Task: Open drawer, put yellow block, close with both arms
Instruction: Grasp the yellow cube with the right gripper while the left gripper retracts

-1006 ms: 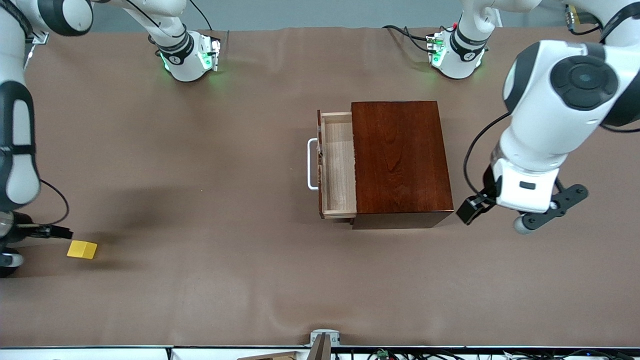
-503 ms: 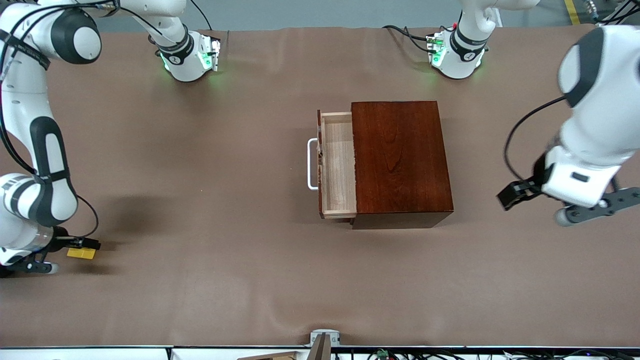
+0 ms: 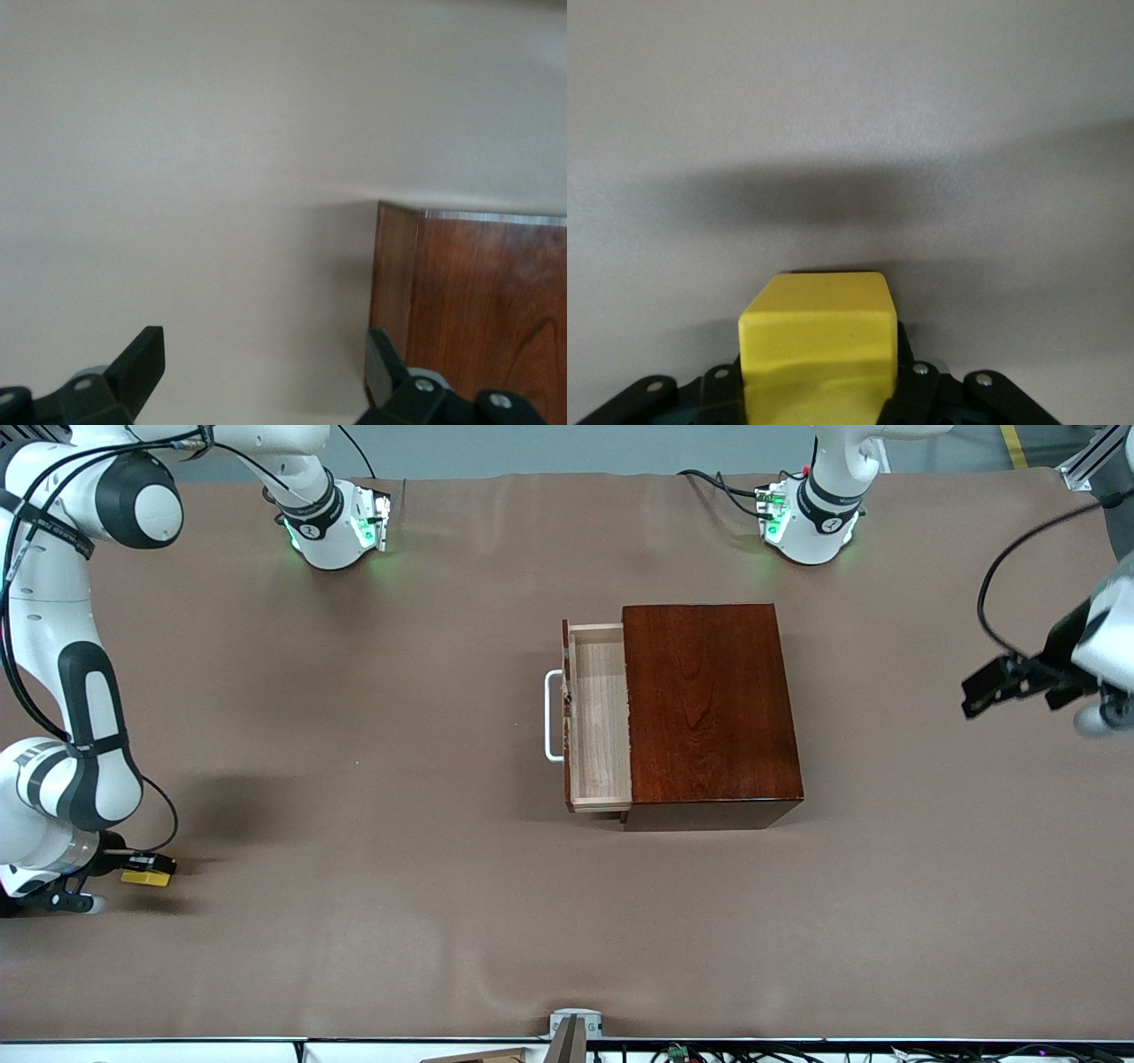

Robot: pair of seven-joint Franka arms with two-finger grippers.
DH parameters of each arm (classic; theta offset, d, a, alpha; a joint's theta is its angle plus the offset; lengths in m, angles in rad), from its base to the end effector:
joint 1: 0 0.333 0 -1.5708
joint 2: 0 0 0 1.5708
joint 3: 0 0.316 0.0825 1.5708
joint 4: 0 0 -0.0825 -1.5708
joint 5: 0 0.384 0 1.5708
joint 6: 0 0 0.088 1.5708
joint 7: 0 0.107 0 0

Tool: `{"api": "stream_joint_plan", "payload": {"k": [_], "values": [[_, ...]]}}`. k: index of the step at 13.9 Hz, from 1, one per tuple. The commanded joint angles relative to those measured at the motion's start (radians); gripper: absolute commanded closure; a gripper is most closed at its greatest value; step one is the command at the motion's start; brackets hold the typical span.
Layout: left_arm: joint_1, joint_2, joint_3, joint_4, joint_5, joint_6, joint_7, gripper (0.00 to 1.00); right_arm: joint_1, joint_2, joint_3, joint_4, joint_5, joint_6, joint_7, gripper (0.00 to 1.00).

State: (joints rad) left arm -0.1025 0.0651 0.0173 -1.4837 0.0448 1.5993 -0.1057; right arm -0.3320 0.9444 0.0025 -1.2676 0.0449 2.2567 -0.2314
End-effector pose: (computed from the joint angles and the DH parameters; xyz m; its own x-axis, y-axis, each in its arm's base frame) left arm 0.5765 -0.0449 0.6316 0.9983 0.0191 0.0550 0.0214 -0.9990 -0.0403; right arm 0.7138 -0.2433 0.1849 0.9906 -0.1270 0.0517 -0.1258 -0.9917 -0.0269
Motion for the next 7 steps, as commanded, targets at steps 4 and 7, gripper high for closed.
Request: {"api": "stream_joint_plan", "payload": {"k": [4,7], "values": [[0.052,-0.116,0.001,-0.102,-0.020,-0.065,0.211,0.00,0.014,-0.246,0.005,0.011,-0.020,-0.380,0.000,1.00],[0.044,-0.113,-0.013,-0.081,-0.010,-0.116,0.201,0.00,0.063,-0.464,0.007,-0.082,-0.040,-0.495,0.024,1.00]]}}
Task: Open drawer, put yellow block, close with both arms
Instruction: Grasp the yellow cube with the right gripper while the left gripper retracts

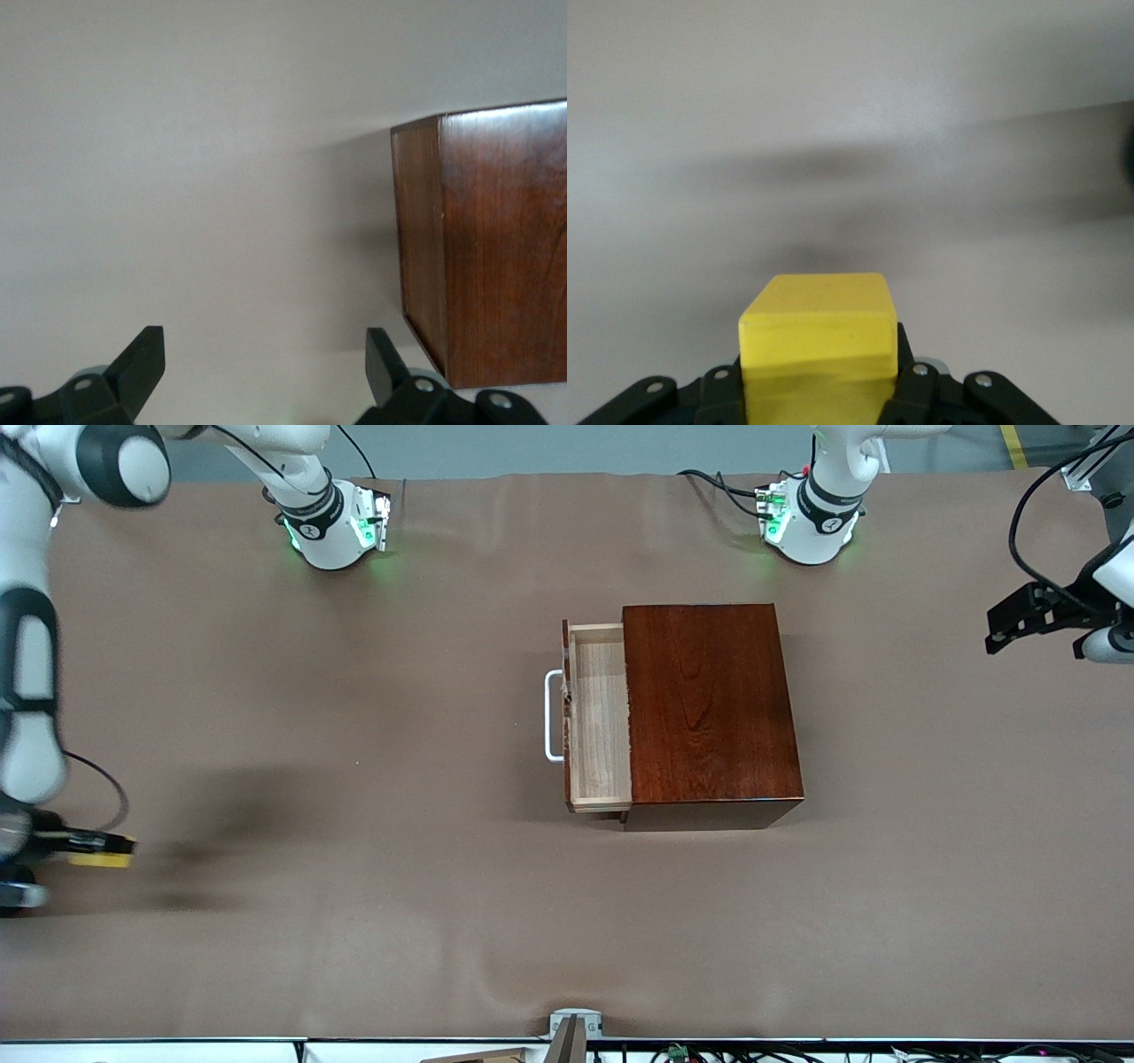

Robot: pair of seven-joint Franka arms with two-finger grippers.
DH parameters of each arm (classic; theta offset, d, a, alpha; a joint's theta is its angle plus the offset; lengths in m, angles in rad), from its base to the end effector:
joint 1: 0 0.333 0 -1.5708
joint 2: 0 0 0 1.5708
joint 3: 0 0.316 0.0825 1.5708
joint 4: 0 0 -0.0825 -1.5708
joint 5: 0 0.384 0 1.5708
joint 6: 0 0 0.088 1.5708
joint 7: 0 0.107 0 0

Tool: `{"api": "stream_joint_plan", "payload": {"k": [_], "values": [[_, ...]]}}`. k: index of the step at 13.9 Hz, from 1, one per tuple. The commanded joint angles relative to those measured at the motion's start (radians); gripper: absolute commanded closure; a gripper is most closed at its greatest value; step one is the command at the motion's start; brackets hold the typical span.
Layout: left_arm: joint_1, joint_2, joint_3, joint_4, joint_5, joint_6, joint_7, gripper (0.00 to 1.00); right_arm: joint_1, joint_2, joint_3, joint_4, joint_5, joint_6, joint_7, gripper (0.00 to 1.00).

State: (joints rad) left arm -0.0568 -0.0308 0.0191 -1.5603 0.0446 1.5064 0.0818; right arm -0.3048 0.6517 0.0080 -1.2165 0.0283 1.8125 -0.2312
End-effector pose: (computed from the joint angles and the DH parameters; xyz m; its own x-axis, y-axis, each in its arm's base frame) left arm 0.5383 -0.0151 0.6408 0.9929 -0.1163 -0.0266 -0.1173 -0.9922 -0.0419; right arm 0.6988 -0.2128 0.3889 0.9962 -0.0735 -0.0470 -0.0755 -0.9962 -0.0438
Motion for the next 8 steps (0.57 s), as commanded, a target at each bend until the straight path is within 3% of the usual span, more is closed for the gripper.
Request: {"api": "stream_joint_plan", "payload": {"k": [1,4,8], "values": [[-0.001,-0.015,-0.018,0.017,-0.011,-0.023,0.007,0.00,0.058,-0.237,0.003,-0.179,-0.025,-0.094,0.061,1.00],[0.005,-0.015,-0.018,0.026,-0.019,-0.035,0.004,0.00,0.227,-0.372,0.006,-0.274,-0.025,-0.169,0.364,1.00],[0.003,-0.015,-0.018,0.026,-0.019,-0.040,0.003,0.00,0.525,-0.365,0.018,-0.253,-0.005,-0.177,0.808,1.00]]}}
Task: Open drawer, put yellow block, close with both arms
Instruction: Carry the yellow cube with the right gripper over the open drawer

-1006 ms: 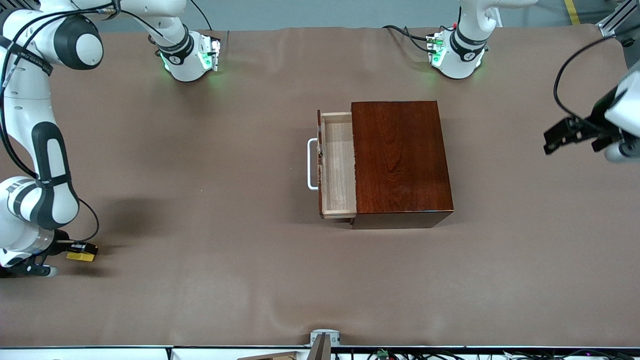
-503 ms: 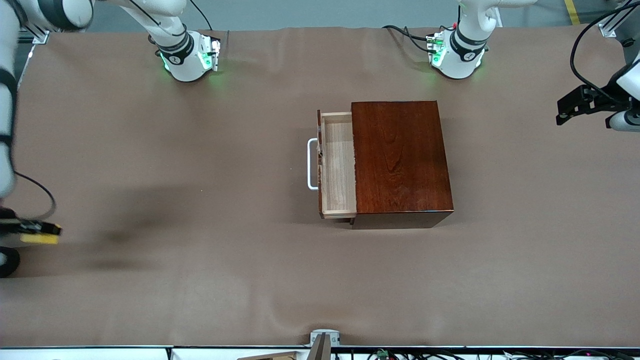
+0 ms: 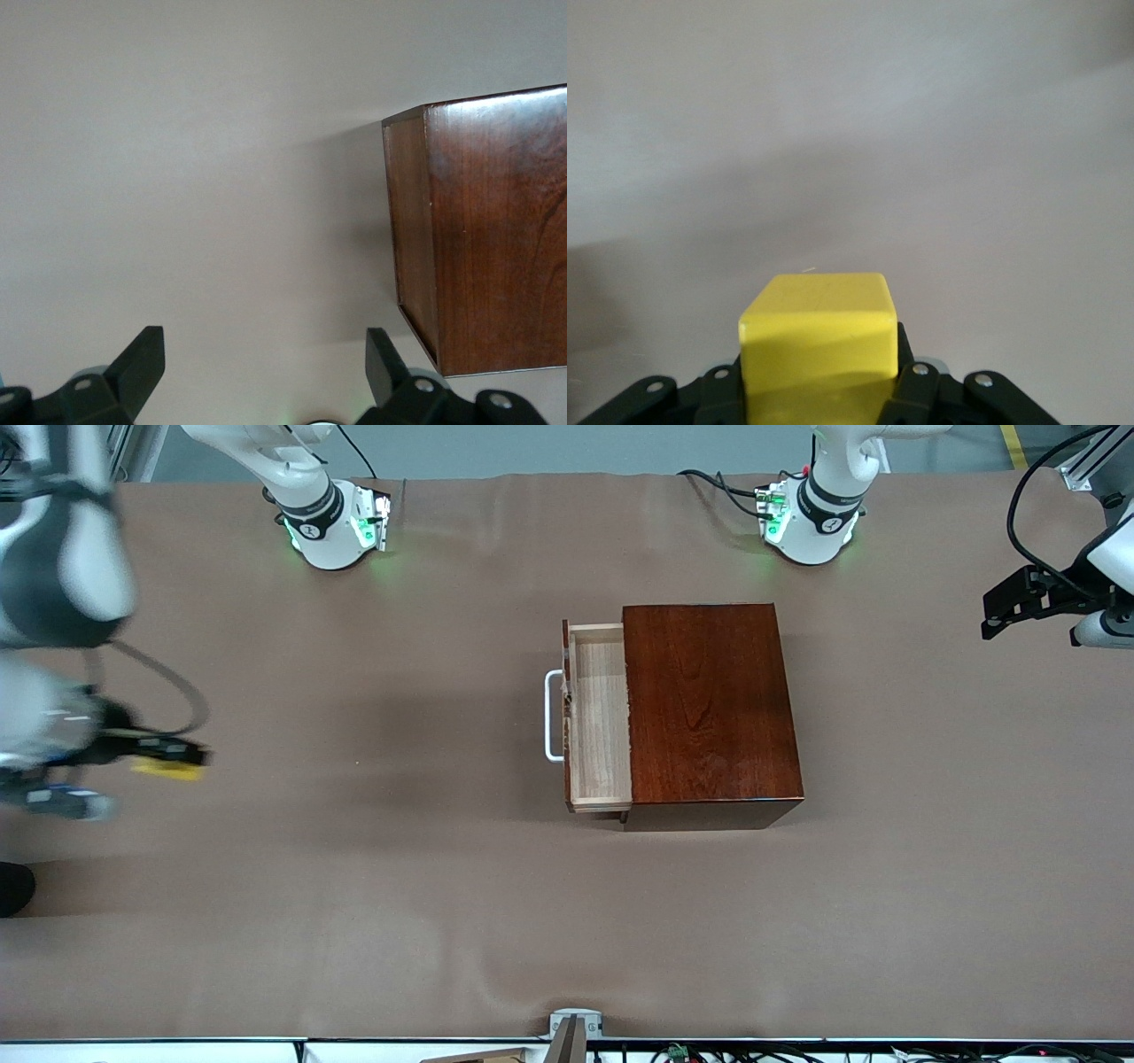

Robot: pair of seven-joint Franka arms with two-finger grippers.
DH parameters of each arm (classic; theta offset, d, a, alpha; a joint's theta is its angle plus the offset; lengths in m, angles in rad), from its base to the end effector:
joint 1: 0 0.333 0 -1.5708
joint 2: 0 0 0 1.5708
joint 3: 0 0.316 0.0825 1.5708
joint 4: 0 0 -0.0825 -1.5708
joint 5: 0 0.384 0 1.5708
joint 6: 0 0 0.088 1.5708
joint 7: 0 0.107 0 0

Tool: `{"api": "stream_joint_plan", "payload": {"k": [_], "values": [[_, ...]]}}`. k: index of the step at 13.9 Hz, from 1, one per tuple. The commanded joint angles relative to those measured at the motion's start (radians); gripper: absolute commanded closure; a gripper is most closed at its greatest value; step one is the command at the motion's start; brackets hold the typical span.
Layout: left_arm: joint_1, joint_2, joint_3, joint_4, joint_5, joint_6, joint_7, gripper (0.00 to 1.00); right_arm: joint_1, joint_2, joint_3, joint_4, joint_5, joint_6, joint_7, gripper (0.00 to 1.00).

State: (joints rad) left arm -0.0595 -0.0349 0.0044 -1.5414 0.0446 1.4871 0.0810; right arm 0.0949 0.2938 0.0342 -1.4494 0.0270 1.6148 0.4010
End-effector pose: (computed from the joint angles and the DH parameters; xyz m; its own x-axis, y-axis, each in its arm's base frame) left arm 0.5347 -0.0244 0.6501 0.9910 -0.1319 -0.0228 -0.1328 -0.9902 -0.0426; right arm 0.6312 0.0820 0.5097 0.9535 -0.2708 -0.1320 -0.2711 -0.9624 0.0163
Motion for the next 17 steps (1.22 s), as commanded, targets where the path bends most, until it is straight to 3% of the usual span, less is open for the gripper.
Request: {"api": "stream_joint_plan", "payload": {"k": [1,3,7,13,17], "values": [[0.001,-0.011,-0.004,0.009,-0.018,-0.021,-0.004,0.00,0.206,0.001,-0.007,-0.007,0.002,0.049,0.259,1.00],[-0.002,-0.011,-0.014,0.009,-0.020,-0.021,-0.044,0.00,0.340,0.050,-0.008,0.003,0.054,0.147,0.390,1.00],[-0.002,-0.002,-0.034,0.007,-0.020,-0.021,-0.109,0.00,0.492,0.165,-0.008,0.027,0.129,0.402,0.407,1.00],[-0.013,0.026,-0.073,0.026,-0.032,-0.016,-0.170,0.00,0.585,0.321,-0.007,0.058,0.132,0.672,0.314,1.00],[-0.017,0.050,-0.084,0.044,-0.031,-0.014,-0.178,0.00,0.609,0.350,-0.007,0.058,0.131,0.709,0.222,1.00]]}}
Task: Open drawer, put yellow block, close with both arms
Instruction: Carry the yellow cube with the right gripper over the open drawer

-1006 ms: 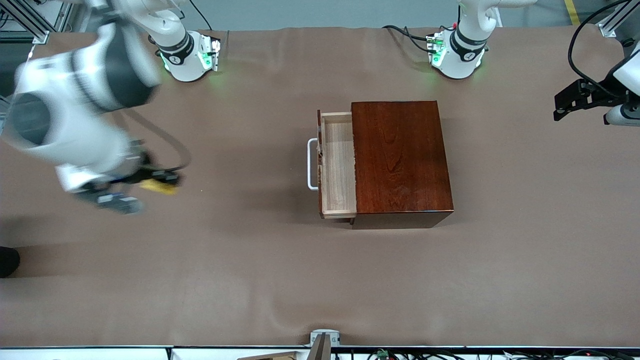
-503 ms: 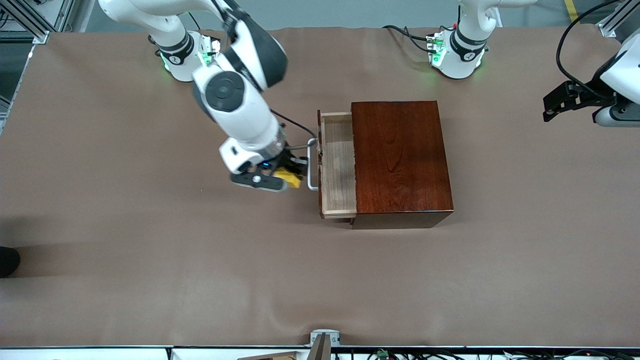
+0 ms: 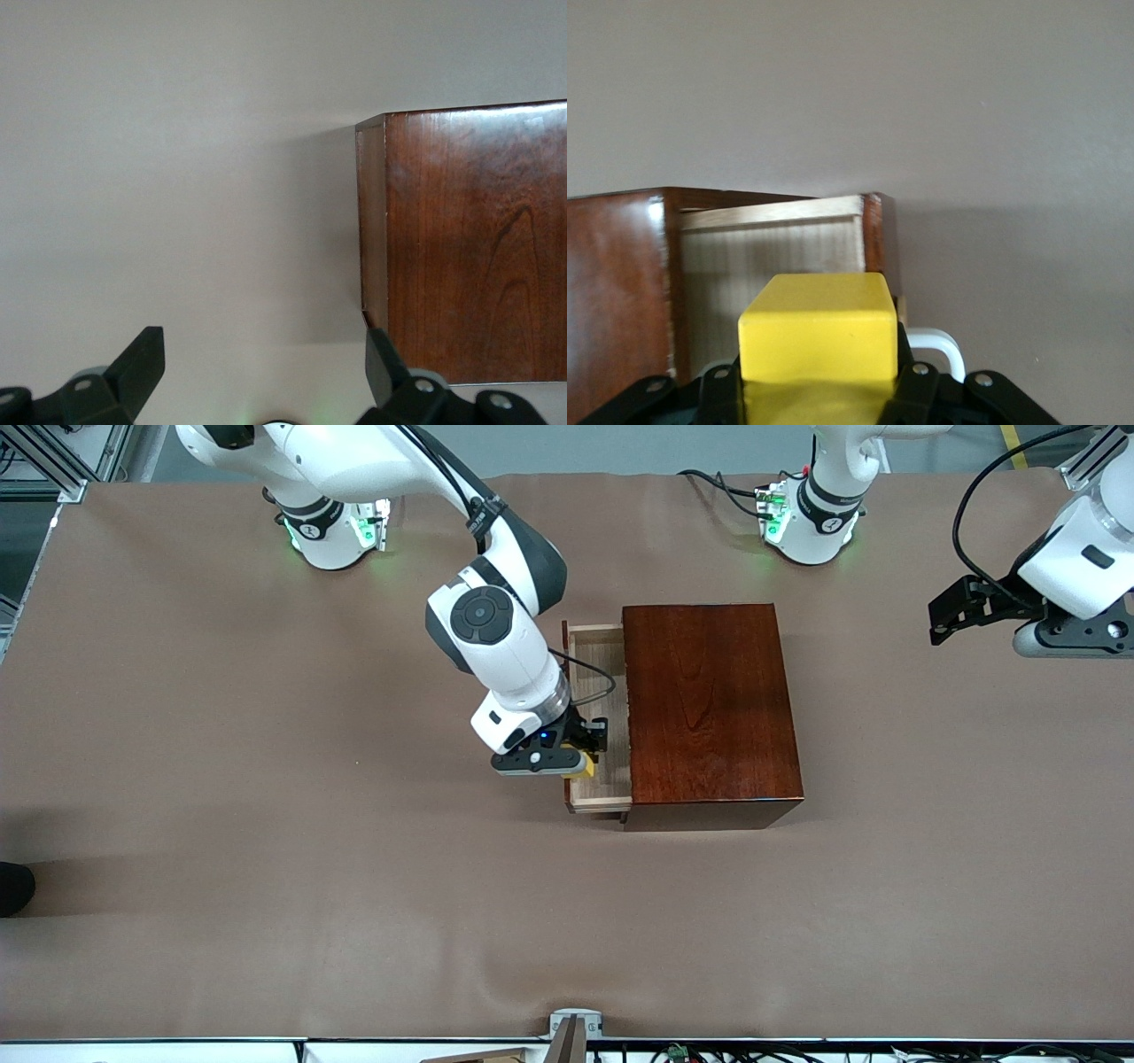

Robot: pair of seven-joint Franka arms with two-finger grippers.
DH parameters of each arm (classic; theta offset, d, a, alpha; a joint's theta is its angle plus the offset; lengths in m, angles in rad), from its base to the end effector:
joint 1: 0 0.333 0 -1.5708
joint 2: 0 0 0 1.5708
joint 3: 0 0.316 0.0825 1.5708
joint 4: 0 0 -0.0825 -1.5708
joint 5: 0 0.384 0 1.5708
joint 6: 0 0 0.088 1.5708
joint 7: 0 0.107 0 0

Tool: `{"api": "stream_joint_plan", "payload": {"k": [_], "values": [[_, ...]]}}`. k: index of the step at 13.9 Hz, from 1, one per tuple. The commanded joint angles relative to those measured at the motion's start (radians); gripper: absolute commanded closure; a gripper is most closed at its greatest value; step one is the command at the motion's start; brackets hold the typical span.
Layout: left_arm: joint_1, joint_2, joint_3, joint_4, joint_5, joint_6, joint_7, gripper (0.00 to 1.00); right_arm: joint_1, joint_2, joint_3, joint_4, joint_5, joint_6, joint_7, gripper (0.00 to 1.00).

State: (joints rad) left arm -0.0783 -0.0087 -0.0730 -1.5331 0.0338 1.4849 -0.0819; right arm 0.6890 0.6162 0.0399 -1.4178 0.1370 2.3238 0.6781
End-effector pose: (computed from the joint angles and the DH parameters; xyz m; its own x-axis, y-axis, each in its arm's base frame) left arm 0.5376 -0.0783 0.6396 0.9971 -0.0664 -0.0365 -0.0677 -0.9970 -0.0375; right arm 0.5585 0.4936 0.3685 0.9904 -0.0573 0.1257 -0.0189 -0.9576 -0.2874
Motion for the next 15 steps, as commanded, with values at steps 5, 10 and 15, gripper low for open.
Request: {"api": "stream_joint_plan", "payload": {"k": [5,10,15], "values": [[0.002,0.026,-0.007,0.036,-0.020,-0.009,-0.015,0.00,0.035,0.050,-0.014,0.025,0.020,0.020,-0.113,1.00],[0.003,0.026,-0.007,0.036,-0.020,-0.009,-0.015,0.00,0.076,0.048,-0.014,0.026,0.020,0.020,-0.100,1.00],[0.002,0.026,-0.007,0.036,-0.020,-0.009,-0.015,0.00,0.083,0.050,-0.014,0.023,0.021,0.020,-0.057,1.00]]}}
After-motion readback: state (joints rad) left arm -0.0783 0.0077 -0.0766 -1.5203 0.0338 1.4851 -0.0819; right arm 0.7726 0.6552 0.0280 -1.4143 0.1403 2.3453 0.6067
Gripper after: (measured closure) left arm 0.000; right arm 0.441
